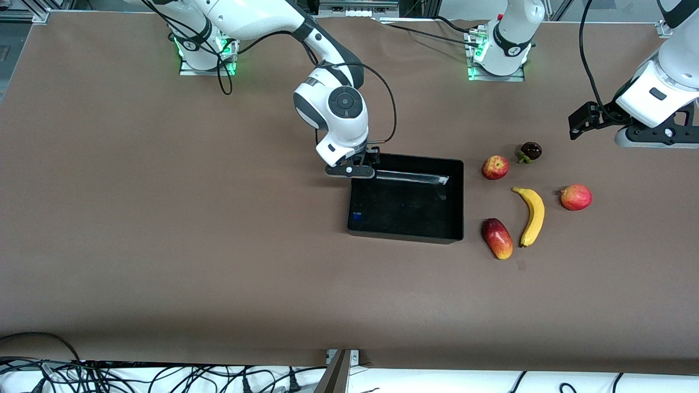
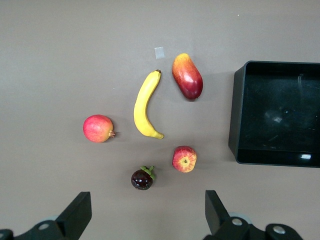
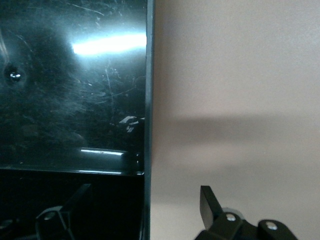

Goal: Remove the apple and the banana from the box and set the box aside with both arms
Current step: 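Lower the right gripper and close it on the tray rim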

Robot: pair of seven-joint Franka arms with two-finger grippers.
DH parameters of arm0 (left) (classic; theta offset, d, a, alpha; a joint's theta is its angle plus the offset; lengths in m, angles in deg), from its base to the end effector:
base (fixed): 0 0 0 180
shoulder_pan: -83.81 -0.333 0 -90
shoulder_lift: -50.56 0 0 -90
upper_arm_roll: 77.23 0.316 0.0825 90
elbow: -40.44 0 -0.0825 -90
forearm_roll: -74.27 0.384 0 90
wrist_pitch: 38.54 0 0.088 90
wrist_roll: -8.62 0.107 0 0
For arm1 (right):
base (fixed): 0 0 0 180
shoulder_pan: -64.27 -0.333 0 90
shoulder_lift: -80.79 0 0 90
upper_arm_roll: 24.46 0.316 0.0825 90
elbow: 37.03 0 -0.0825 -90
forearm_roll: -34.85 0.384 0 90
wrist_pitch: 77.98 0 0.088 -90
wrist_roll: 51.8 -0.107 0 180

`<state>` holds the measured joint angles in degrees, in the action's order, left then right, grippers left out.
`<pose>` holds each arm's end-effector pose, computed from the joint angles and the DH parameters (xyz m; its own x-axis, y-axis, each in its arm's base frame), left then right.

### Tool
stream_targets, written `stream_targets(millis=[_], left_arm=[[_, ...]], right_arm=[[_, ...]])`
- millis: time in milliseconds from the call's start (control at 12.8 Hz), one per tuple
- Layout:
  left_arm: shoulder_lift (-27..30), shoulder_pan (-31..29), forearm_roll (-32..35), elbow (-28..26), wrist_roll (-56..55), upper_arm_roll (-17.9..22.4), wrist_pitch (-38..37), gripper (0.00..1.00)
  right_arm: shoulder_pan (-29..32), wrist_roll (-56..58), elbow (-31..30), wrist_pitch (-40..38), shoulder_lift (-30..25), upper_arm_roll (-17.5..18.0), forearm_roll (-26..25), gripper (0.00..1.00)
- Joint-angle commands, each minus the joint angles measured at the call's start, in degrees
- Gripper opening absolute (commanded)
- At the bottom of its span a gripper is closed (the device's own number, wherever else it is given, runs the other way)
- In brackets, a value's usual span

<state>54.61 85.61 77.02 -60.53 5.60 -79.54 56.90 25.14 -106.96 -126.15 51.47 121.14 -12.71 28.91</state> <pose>0.5353 -0.0344 0.5805 0.9995 -0.0234 -0.0233 -0.0246 -0.9984 -0.0518 0.4637 0.5317 0.2409 0.9978 -0.0571 -0.0329 -0.0585 -0.9974 -0.0424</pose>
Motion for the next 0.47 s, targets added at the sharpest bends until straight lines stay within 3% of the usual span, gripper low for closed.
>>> stream_targets(millis=[0,78,156,389], left_arm=[[0.3,0.1,-1.3,0.7,1.4,0.1,-1.1,1.00],[0.4,0.1,-1.3,0.7,1.3,0.0,-1.1,1.00],[0.4,0.1,-1.3,0.8,1.3,-0.1,-1.1,1.00],[0.5,0.3,-1.3,0.8,1.3,-0.1,-1.1,1.00]], right_arm=[[-0.9,-0.7,1.5,0.1,1.3,-0.6,-1.5,0.43],[-0.4,-0.1,1.5,0.1,1.3,-0.7,-1.5,0.15],[0.0,0.9,1.5,0.1,1.3,-0.9,-1.5,0.00],[0.5,2.5,1.6,-0.2,0.6,-2.1,-1.2,0.00]])
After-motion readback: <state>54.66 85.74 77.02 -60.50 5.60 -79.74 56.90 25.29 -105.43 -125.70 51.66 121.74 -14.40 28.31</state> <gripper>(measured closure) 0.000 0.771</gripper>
